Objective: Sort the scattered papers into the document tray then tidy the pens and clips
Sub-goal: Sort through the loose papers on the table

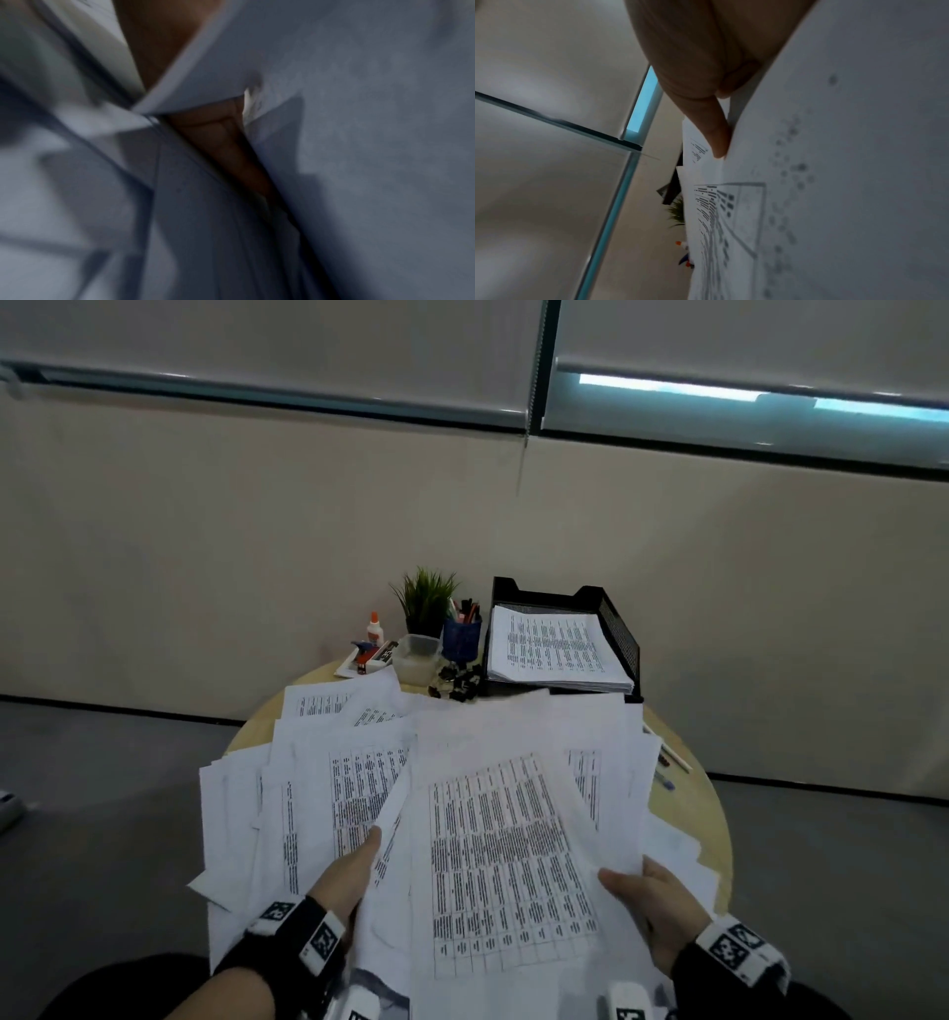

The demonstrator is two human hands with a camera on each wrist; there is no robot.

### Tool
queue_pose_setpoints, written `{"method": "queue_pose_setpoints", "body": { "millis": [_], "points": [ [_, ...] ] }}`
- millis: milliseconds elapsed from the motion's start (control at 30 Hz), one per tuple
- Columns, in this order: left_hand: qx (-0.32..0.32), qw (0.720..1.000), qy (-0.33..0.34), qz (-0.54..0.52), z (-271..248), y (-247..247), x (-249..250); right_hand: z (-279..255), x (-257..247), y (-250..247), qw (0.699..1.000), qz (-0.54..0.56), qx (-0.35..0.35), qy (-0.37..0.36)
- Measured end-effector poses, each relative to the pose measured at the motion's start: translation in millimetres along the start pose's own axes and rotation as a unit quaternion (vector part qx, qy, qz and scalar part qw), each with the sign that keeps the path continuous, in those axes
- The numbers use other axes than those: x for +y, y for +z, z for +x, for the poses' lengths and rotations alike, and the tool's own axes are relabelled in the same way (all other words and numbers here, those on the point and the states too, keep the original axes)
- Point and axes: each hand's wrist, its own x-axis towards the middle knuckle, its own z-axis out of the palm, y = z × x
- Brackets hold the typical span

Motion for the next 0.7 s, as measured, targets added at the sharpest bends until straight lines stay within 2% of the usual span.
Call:
{"method": "queue_pose_setpoints", "body": {
  "millis": [133,233,300,433,500,600,700],
  "points": [
    [-0.026,0.999,0.022,0.017,0,3,-5,2,5,0,0.998,-0.024,-0.004,0.060],
    [0.032,0.989,0.110,0.090,0,10,-2,1,4,-1,0.997,-0.017,0.035,0.063],
    [0.056,0.981,0.148,0.108,-5,17,1,9,10,-2,0.997,-0.022,0.034,0.058],
    [0.048,0.975,0.157,0.149,-4,28,0,18,18,2,0.998,-0.011,0.044,0.053],
    [0.019,0.967,0.166,0.194,-7,35,-1,21,20,0,0.998,-0.015,0.043,0.051],
    [-0.018,0.943,0.167,0.287,-11,42,0,24,22,-4,0.999,-0.029,0.015,0.040],
    [-0.028,0.916,0.162,0.365,-14,40,8,21,19,-7,0.998,-0.049,-0.008,0.040]
  ]
}}
